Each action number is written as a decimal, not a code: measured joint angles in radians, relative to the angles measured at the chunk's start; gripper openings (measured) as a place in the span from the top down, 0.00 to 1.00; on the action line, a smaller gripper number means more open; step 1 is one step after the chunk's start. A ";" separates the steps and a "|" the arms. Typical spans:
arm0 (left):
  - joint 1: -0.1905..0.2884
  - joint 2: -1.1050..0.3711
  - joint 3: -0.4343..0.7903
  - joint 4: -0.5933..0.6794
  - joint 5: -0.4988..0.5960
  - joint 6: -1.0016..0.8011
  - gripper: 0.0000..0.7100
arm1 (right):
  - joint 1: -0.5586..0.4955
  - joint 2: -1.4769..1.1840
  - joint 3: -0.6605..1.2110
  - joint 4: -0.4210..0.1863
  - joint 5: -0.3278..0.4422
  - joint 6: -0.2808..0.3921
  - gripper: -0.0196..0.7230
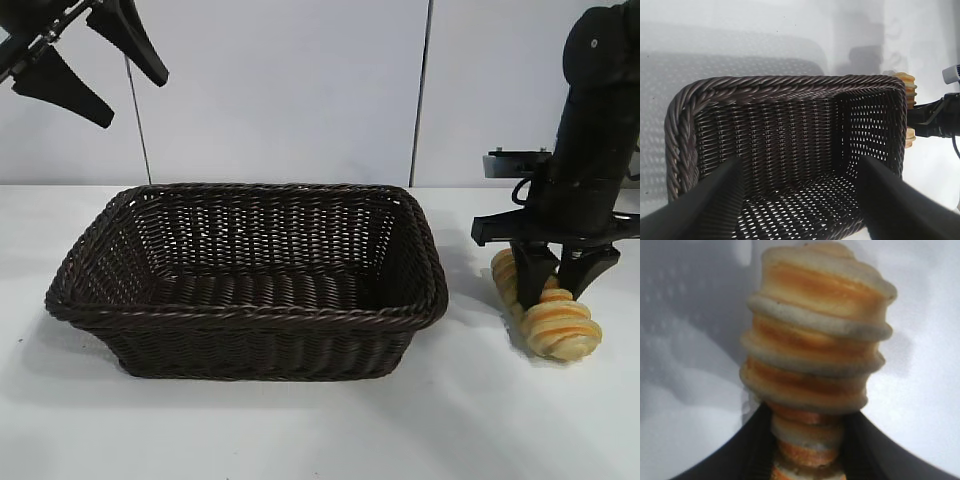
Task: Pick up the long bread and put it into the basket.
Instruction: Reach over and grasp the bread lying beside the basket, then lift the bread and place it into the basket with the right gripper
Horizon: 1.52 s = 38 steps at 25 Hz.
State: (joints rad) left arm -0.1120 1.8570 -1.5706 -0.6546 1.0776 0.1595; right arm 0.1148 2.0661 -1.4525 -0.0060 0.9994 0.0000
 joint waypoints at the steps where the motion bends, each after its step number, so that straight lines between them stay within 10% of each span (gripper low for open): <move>1: 0.000 0.000 0.000 0.000 0.000 0.000 0.34 | 0.000 -0.010 -0.017 0.000 0.018 0.000 0.63; 10: 0.000 0.000 0.000 0.006 0.000 0.000 0.34 | 0.000 -0.088 -0.253 -0.001 0.208 0.000 0.63; 22: 0.000 0.000 0.000 0.021 0.008 0.001 0.34 | 0.013 -0.090 -0.346 0.096 0.231 -0.026 0.63; 38: 0.000 0.000 0.000 0.029 0.008 0.002 0.34 | 0.394 -0.088 -0.346 0.100 0.231 -0.027 0.63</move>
State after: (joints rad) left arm -0.1120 1.8570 -1.5706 -0.6257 1.0856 0.1617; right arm 0.5089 1.9777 -1.7989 0.0939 1.2304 -0.0273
